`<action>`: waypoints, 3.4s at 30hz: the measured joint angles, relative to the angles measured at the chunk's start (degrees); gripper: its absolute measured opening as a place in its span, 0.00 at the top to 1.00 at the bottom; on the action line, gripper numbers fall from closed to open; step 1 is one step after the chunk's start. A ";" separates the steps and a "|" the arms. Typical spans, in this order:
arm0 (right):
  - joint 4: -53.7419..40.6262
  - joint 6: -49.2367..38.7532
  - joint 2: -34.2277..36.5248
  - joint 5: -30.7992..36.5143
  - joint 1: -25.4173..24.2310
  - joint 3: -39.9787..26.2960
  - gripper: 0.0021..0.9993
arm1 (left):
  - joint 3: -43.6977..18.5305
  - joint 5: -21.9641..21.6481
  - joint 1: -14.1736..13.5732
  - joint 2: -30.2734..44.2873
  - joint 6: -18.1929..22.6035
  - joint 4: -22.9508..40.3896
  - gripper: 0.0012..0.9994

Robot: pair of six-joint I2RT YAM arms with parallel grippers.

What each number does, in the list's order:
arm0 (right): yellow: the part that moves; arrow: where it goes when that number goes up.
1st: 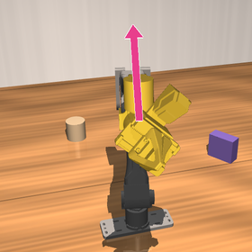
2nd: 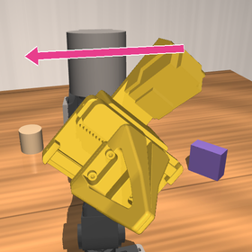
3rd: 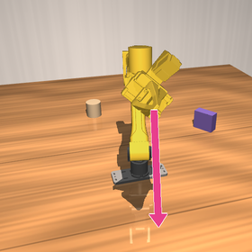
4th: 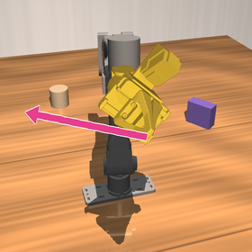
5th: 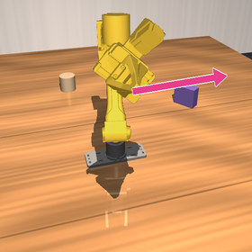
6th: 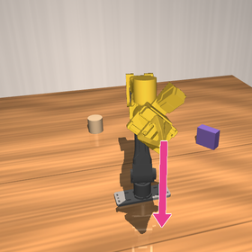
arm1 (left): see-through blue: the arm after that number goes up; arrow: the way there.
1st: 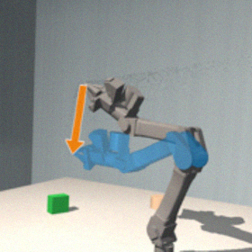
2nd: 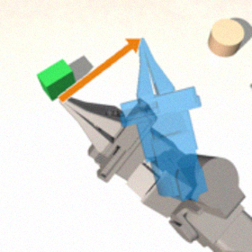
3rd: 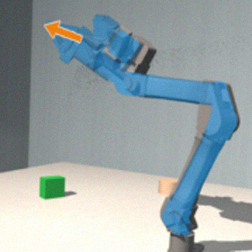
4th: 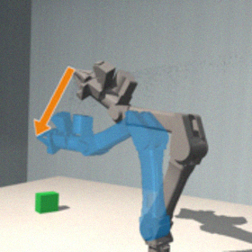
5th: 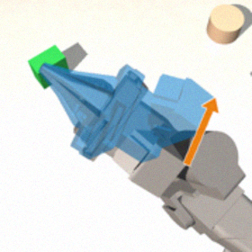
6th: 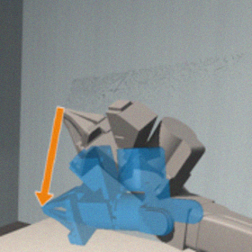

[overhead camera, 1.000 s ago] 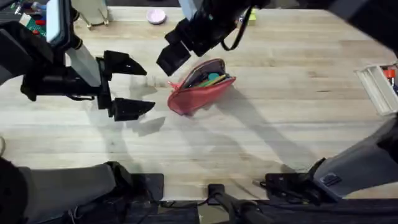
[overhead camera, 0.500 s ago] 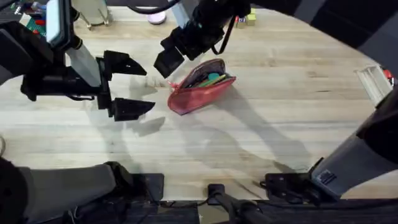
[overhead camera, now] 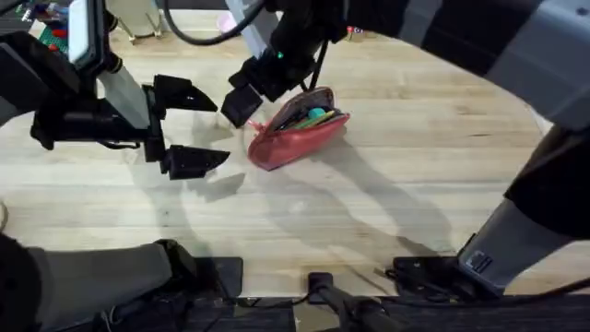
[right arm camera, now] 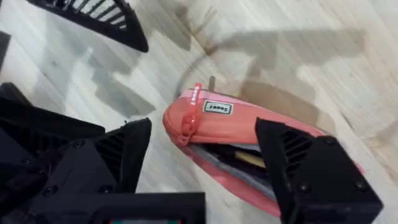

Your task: Unzip the bag, pick up the pens from the table one at a time and place them inside, then zip the bag closed.

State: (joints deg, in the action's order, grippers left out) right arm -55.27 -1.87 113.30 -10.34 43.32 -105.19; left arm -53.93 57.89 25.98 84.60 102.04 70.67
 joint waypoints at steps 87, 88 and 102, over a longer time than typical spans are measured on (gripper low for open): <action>-0.64 0.37 1.57 -1.48 0.33 0.46 0.97 | 0.00 0.00 0.00 0.00 0.00 0.00 0.01; -0.69 0.37 1.21 -1.48 0.18 0.46 0.97 | 0.00 0.00 0.00 0.00 0.00 0.00 0.01; -0.72 0.36 0.42 -1.67 0.12 0.68 0.97 | 0.00 -0.01 0.00 0.00 0.00 0.00 0.00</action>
State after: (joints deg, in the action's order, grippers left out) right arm -55.99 -1.51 113.72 -12.01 43.44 -104.51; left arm -53.93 57.88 25.98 84.60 102.04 70.67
